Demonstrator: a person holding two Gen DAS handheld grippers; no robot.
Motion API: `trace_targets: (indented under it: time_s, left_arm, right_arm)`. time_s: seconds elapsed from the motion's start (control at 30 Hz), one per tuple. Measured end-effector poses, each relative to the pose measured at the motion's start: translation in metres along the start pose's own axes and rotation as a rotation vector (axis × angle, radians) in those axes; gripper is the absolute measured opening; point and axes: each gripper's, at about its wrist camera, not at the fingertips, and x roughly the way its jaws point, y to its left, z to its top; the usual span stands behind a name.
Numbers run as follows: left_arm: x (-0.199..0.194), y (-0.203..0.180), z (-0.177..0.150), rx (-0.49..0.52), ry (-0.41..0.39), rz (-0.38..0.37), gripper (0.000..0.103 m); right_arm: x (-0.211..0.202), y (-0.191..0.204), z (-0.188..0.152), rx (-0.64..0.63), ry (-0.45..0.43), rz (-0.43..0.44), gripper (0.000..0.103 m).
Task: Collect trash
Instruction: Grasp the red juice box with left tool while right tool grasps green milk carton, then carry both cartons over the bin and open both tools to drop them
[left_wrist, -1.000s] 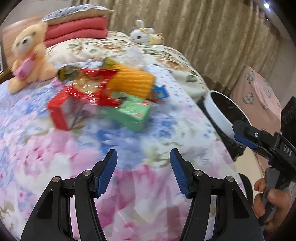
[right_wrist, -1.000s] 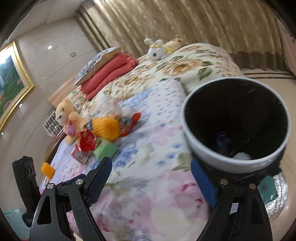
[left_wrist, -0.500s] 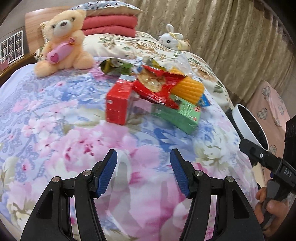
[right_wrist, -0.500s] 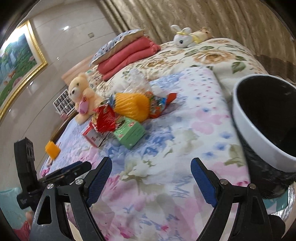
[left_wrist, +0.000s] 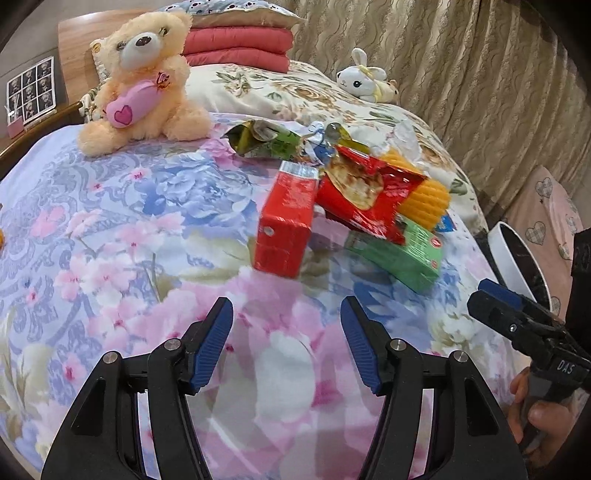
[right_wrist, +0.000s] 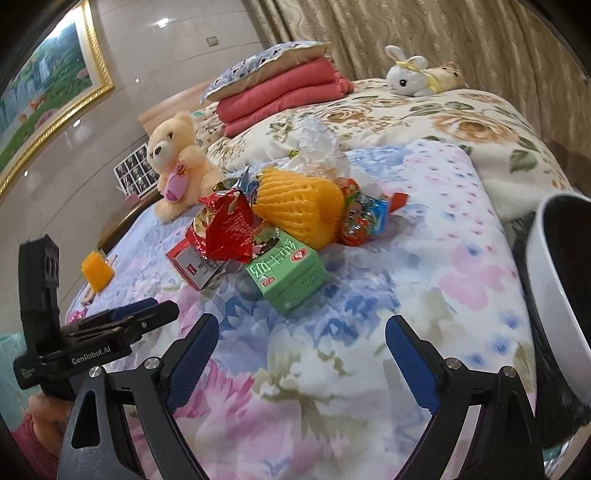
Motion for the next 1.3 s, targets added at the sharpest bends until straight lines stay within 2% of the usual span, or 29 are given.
trace_targets:
  time_s: [0.3, 0.53, 0.6, 0.63, 0.73, 1.0, 1.3]
  left_arm:
    - [0.023, 0.004, 0.028, 0.018, 0.007, 0.015, 0.062]
    - [0.040, 0.004, 0.036, 0.028, 0.009, 0.031, 0.061]
    - [0.043, 0.004, 0.036, 0.032, 0.011, 0.022, 0.045]
    - [0.045, 0.003, 0.036, 0.039, 0.025, 0.013, 0.030]
    - [0.041, 0.003, 0.034, 0.043, 0.013, 0.015, 0.030]
    - [0.013, 0.008, 0.011, -0.002, -0.011, -0.001, 0.030]
    - [-0.012, -0.013, -0.026, 0.025, 0.004, -0.051, 0.030]
  right_arm:
    - [0.039, 0.012, 0.018, -0.088, 0.064, -0.006, 0.093]
    - [0.063, 0.021, 0.029, -0.133, 0.108, -0.024, 0.090]
    - [0.067, 0.023, 0.029, -0.143, 0.125, -0.034, 0.075]
    - [0.068, 0.023, 0.029, -0.146, 0.130, -0.044, 0.063]
    - [0.063, 0.023, 0.026, -0.142, 0.121, -0.043, 0.058]
    - [0.030, 0.012, 0.006, -0.067, 0.097, -0.026, 0.057]
    - [-0.015, -0.007, -0.025, 0.039, 0.061, -0.019, 0.056]
